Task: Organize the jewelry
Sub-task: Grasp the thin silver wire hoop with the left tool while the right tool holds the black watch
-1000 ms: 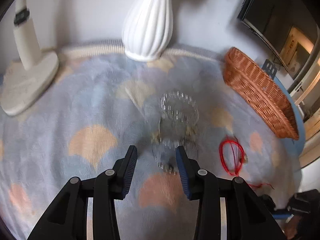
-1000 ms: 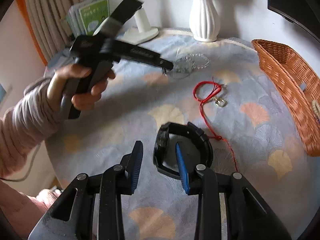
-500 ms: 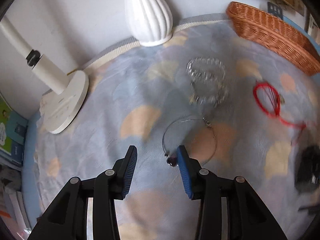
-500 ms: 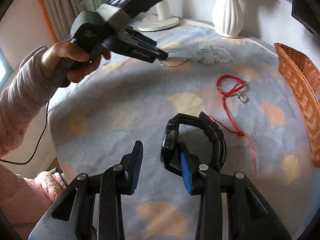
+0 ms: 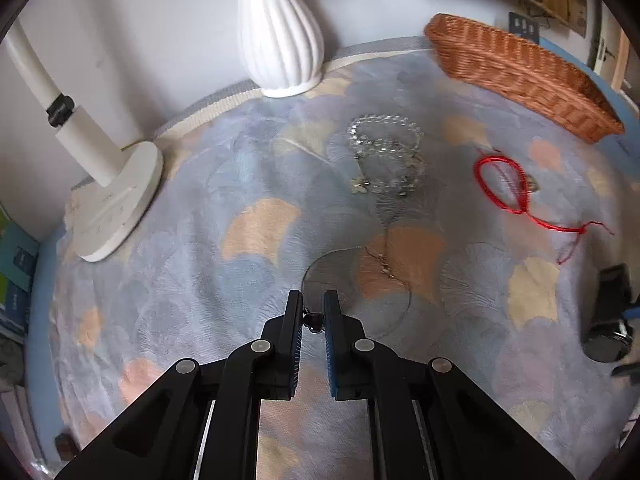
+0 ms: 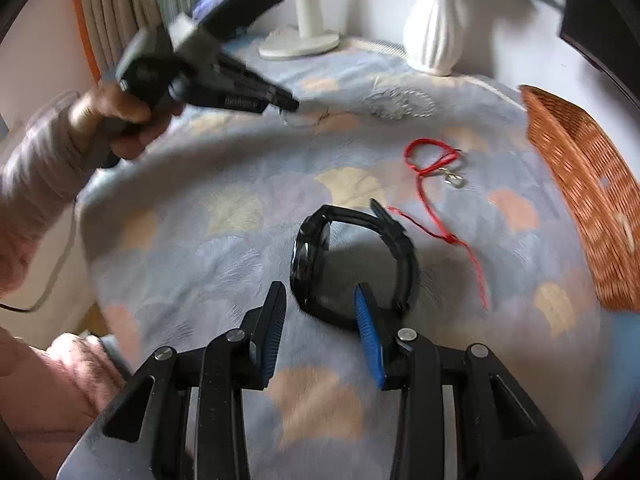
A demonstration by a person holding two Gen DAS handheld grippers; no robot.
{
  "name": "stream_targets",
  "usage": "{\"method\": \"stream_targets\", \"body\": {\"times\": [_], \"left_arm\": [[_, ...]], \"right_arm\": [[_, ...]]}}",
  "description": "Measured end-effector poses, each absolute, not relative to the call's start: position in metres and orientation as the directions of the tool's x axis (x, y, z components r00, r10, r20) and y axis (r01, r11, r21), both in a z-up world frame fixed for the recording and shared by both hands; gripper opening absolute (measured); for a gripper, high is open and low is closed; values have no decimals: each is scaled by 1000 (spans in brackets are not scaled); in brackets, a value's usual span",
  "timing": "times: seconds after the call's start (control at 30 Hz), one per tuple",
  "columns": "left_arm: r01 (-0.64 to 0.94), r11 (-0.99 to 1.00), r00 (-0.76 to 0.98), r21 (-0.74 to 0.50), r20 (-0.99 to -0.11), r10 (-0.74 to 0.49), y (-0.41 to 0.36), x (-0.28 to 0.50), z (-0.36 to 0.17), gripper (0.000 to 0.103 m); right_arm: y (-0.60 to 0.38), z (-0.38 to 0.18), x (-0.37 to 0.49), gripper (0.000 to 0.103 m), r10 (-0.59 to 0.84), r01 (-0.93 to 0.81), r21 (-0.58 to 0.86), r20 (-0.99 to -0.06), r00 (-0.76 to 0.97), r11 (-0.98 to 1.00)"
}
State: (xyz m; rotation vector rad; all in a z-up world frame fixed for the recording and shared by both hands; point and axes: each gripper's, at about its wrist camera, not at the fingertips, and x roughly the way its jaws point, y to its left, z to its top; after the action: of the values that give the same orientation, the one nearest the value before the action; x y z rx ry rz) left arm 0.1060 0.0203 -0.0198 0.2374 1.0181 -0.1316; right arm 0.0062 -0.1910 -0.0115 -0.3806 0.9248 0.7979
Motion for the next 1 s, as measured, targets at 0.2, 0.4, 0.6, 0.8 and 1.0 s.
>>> {"method": "stream_targets", "body": {"times": [0.2,0.4,0.6,0.8,1.0], "left_arm": [[243,970,468,-32,-871,-146,31,96,-19,10],[249,966,486,-64,-855,-182,40,86,-14,10],[174,978,498,-119,-846,-191,57,77,-7,25],[60,985,512,-162,-842,-169,51,59,-18,28],[69,989,529,-129,-836,-146,32,72,-25,28]], "right_arm": [[-227,8,15,41,458,-664,87,-789,410,743],[-232,-7,50,41,482,-584,217,-804,347,782],[-224,-14,68,41,494,-528,276,-805,330,803],[-200,-24,66,40,393,-546,139,-837,380,826],[-185,-27,59,34,338,-563,49,-841,422,825]]}}
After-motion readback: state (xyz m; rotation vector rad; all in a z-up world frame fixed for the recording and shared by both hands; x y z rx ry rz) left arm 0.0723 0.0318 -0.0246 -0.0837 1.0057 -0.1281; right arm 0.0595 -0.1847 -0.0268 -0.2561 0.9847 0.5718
